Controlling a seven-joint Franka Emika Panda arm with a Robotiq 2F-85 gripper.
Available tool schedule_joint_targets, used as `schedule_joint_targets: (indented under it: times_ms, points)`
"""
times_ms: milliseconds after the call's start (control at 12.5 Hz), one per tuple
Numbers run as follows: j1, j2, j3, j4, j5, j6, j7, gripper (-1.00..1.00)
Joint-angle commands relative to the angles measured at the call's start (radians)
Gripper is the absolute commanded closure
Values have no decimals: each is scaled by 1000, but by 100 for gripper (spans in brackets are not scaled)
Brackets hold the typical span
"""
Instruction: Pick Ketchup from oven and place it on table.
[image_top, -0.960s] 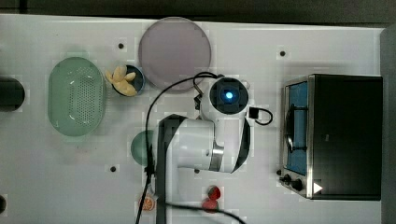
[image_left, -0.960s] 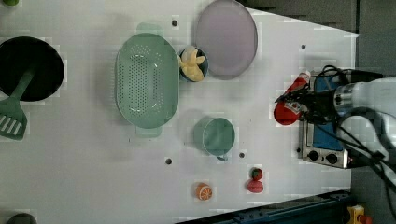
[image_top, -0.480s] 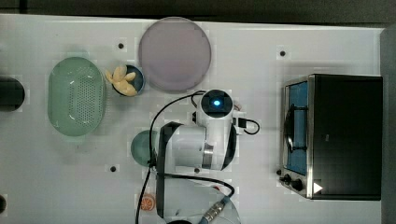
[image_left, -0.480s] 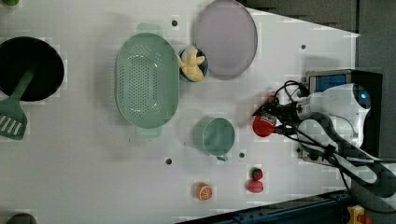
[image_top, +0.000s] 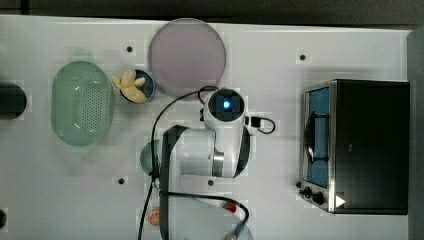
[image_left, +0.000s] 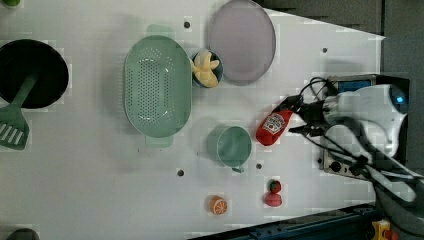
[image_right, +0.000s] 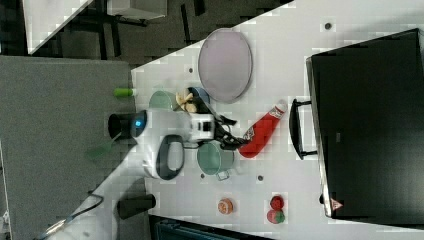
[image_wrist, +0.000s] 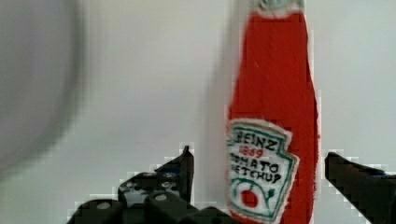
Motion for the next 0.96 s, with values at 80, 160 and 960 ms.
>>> schedule_joint_targets:
  times_ms: [80, 160, 960]
  points:
    - [-8, -204, -6, 136, 0, -93, 23, -100]
    - [-8, -234, -6, 178, 0, -158, 23, -100]
    - [-9, -307, -7, 628, -8, -747, 23, -100]
